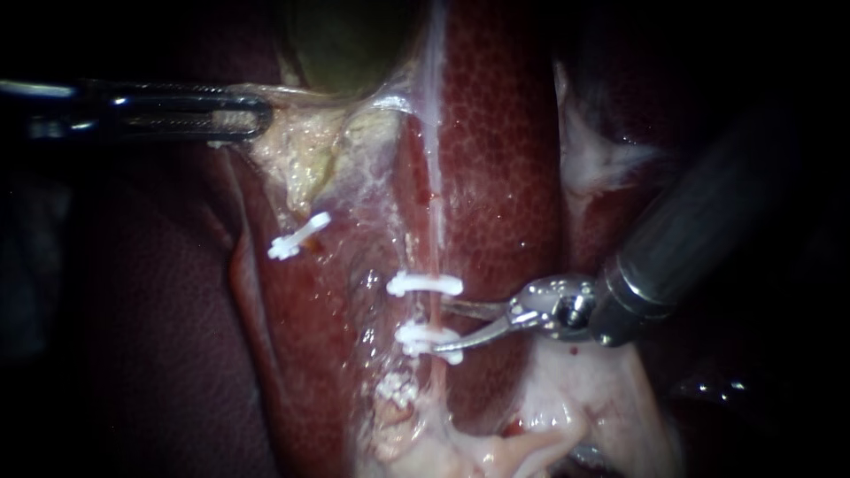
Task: Go to the cutting position right tube
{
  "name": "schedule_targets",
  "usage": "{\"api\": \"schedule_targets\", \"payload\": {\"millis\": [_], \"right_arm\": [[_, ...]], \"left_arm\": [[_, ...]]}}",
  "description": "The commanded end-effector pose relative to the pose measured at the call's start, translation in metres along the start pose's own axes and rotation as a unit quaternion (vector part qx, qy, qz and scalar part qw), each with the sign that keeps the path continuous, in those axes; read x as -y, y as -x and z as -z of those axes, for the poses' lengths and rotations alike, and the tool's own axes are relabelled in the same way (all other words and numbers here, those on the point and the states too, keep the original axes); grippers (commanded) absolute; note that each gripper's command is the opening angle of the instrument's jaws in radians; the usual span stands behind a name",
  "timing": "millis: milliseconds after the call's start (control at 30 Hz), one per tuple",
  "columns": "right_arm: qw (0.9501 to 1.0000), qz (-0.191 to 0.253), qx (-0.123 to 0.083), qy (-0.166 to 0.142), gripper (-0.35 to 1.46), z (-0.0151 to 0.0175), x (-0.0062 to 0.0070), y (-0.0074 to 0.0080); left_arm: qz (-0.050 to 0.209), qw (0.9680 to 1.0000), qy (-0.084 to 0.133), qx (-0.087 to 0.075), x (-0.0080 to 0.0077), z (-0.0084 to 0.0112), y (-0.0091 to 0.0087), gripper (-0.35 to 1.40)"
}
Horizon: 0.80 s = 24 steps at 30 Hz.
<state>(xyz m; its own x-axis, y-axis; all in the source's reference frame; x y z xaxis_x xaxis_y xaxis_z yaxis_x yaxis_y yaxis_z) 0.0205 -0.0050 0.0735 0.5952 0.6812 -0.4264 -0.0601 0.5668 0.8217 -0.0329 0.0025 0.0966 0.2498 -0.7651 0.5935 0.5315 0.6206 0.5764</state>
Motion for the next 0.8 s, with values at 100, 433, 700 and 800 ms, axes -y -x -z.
{"api": "schedule_targets", "payload": {"millis": [100, 433, 700, 800], "right_arm": [[1.0000, -0.007, -0.001, 0.001, 1.28, -0.0003, -0.0002, -0.0002], [0.9999, -0.013, -0.002, 0.002, 1.29, -0.0014, -0.0010, -0.0007], [0.9993, 0.006, -0.004, -0.037, 1.29, -0.0024, -0.0007, -0.0009], [0.9988, 0.015, 0.002, -0.046, 1.29, -0.0029, -0.0007, -0.0006]], "left_arm": [[0.000, 1.0000, 0.000, 0.000, 0.0000, 0.0000, 0.0000, -0.35], [0.000, 1.0000, -0.001, 0.000, 0.0001, -0.0001, -0.0001, -0.35], [0.000, 1.0000, -0.001, 0.000, 0.0001, -0.0002, -0.0001, -0.35], [0.000, 1.0000, -0.001, 0.000, 0.0001, -0.0002, -0.0002, -0.35]]}}
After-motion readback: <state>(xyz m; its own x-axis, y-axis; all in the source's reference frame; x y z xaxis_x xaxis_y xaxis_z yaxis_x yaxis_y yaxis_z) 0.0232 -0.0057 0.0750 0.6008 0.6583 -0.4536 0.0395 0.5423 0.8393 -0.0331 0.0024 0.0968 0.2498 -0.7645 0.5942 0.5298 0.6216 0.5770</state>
